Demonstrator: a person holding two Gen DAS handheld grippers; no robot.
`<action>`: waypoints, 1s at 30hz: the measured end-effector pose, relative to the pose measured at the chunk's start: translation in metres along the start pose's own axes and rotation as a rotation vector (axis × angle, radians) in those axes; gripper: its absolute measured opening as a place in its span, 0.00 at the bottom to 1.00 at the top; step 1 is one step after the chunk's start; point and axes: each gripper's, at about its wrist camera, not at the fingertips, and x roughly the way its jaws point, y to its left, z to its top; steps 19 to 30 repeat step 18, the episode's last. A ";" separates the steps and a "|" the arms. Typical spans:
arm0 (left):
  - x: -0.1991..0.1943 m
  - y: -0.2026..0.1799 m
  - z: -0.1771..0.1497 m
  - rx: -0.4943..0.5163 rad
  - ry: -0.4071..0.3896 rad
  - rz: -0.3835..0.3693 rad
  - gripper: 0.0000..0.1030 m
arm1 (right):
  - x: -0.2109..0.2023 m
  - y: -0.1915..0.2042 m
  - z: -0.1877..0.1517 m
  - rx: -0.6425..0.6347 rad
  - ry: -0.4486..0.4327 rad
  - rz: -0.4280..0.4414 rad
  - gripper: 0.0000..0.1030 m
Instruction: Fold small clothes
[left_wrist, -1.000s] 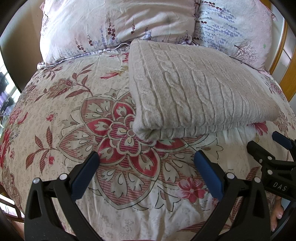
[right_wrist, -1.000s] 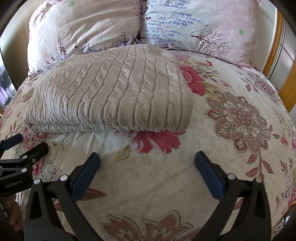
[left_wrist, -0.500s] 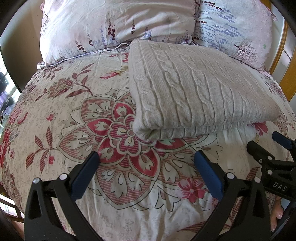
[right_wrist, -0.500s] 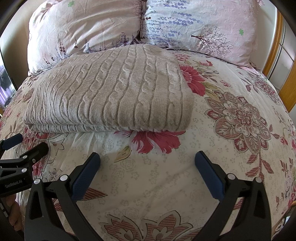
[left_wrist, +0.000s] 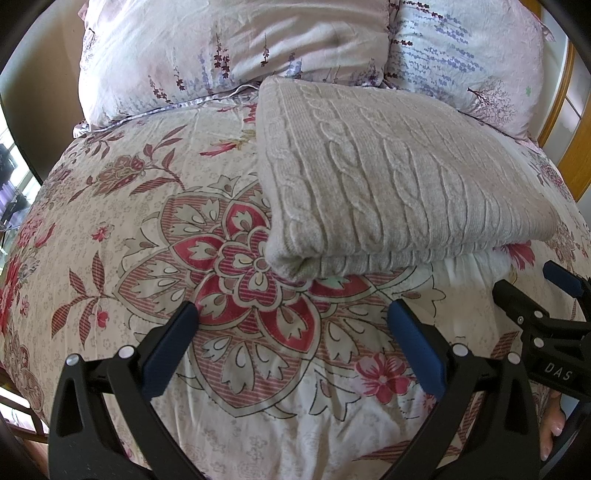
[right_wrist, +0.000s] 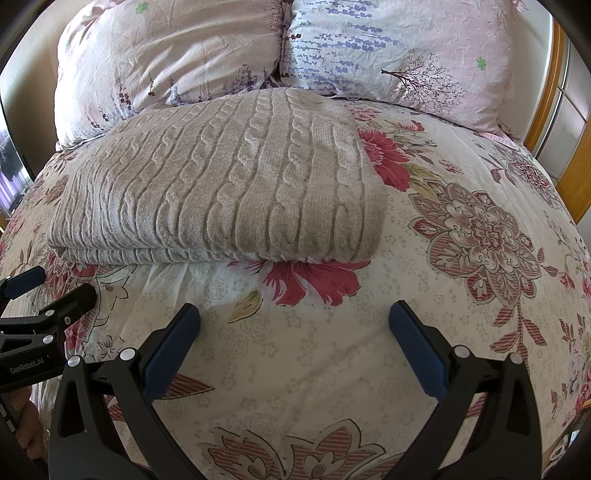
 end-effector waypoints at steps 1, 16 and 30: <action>0.000 0.000 0.000 0.000 0.000 0.000 0.98 | 0.000 0.000 0.000 -0.001 0.000 0.001 0.99; 0.000 0.000 0.001 0.003 0.002 -0.002 0.98 | 0.000 -0.001 0.000 -0.002 0.000 0.002 0.99; 0.000 0.001 0.000 0.003 0.003 -0.002 0.98 | 0.000 -0.001 0.000 -0.002 0.000 0.002 0.99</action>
